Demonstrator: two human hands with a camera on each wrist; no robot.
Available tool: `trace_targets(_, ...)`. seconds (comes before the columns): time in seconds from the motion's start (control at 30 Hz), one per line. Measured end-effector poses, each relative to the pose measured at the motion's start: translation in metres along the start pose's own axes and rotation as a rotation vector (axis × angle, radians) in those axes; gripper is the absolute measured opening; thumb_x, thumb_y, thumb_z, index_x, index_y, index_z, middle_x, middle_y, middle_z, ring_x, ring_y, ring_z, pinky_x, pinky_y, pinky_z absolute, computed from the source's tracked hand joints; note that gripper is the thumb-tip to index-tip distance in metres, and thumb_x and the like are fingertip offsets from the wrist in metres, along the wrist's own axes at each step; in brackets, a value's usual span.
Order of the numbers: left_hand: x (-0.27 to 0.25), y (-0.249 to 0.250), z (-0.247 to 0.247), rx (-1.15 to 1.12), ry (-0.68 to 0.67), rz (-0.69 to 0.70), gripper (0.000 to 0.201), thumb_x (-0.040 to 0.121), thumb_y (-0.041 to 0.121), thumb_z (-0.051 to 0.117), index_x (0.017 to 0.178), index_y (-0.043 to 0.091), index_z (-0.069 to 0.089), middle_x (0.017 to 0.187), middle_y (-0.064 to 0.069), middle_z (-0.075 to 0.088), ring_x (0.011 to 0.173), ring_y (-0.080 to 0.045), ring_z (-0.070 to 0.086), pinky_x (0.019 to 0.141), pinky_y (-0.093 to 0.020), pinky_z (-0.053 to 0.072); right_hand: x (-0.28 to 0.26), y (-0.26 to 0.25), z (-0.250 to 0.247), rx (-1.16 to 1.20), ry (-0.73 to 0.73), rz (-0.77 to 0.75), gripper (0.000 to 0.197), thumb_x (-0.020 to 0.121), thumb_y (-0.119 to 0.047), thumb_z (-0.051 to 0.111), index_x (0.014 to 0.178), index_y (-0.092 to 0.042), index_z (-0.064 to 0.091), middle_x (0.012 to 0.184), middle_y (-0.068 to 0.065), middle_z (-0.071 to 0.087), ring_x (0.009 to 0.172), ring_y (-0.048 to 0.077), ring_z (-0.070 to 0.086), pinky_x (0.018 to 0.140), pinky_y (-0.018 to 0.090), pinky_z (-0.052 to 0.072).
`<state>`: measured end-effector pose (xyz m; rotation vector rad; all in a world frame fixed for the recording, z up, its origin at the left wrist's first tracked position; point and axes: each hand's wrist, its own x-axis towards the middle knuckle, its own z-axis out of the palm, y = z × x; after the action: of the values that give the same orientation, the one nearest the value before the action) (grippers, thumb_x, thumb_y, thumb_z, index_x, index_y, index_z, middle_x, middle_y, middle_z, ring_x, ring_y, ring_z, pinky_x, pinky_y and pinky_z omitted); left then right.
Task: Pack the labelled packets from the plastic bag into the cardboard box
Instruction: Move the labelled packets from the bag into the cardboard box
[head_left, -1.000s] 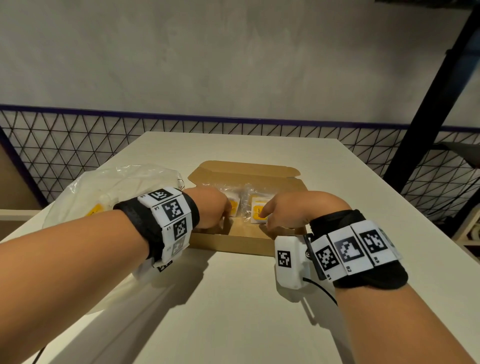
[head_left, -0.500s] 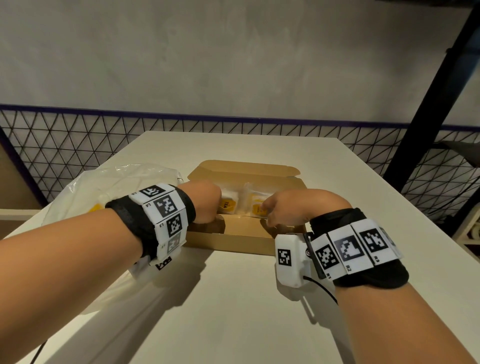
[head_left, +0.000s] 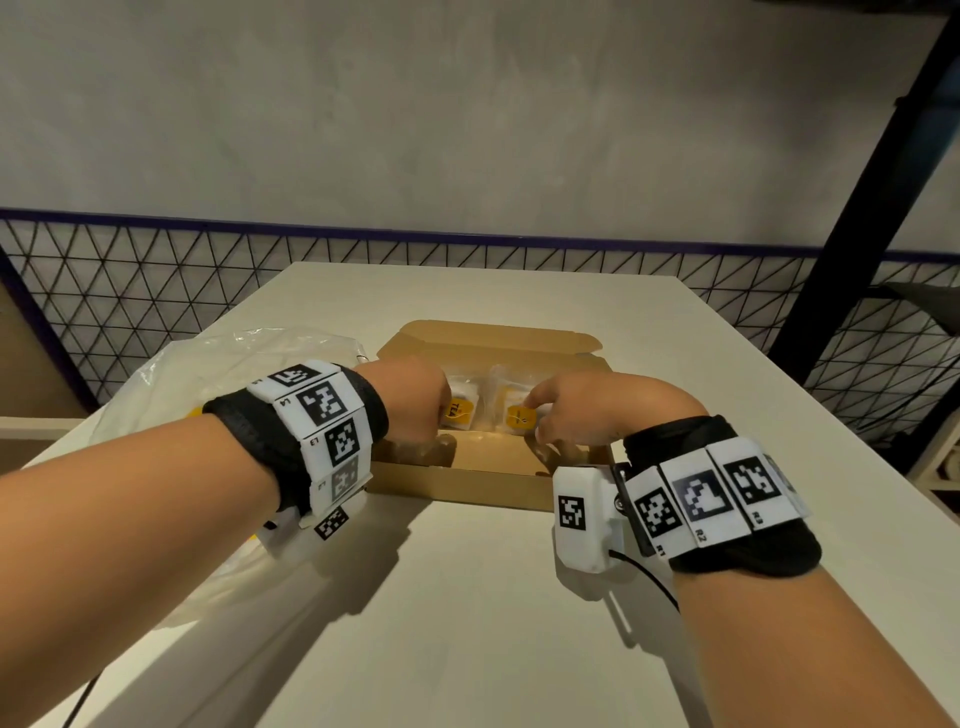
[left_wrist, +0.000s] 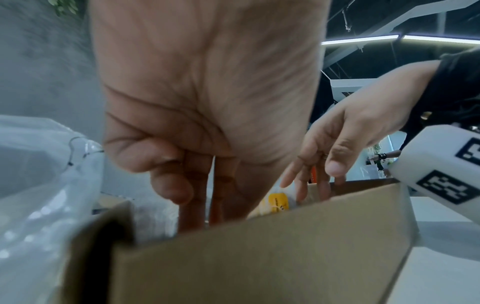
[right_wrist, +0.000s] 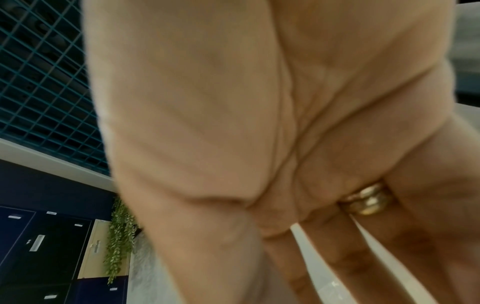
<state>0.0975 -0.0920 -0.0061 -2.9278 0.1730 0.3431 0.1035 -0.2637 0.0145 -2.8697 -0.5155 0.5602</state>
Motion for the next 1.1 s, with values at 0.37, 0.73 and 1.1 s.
trace_targets(0.37, -0.003, -0.011, -0.004, -0.011, 0.045, -0.098, 0.027, 0.091, 0.014, 0.044, 0.110, 0.011, 0.064, 0.106, -0.008, 0.064, 0.094, -0.023, 0.058, 0.079, -0.026, 0.047, 0.002, 0.004, -0.001, 0.035, 0.052, 0.003, 0.048, 0.090, -0.015, 0.053, 0.137, -0.023, 0.043, 0.131, 0.003, 0.051, 0.116, 0.021, 0.049, 0.083, 0.027, 0.039)
trace_targets(0.73, -0.019, -0.031, -0.013, -0.164, 0.255, -0.136, 0.022, 0.090, 0.014, 0.047, 0.104, 0.013, 0.065, 0.102, -0.006, 0.064, 0.096, -0.023, 0.058, 0.086, -0.030, 0.049, -0.002, 0.005, -0.003, 0.016, 0.062, -0.011, 0.047, 0.091, -0.015, 0.052, 0.136, -0.022, 0.044, 0.133, 0.003, 0.050, 0.116, 0.020, 0.048, 0.084, 0.026, 0.038)
trace_targets(1.1, -0.034, -0.073, 0.009, -0.083, -0.069, -0.439, 0.037, 0.081, 0.040, 0.064, 0.103, 0.011, 0.061, 0.093, -0.001, 0.061, 0.088, -0.019, 0.056, 0.073, -0.025, 0.043, -0.010, -0.001, -0.009, 0.024, 0.093, -0.049, 0.046, 0.091, -0.021, 0.050, 0.136, -0.026, 0.042, 0.132, 0.002, 0.052, 0.113, 0.020, 0.050, 0.084, 0.027, 0.039)
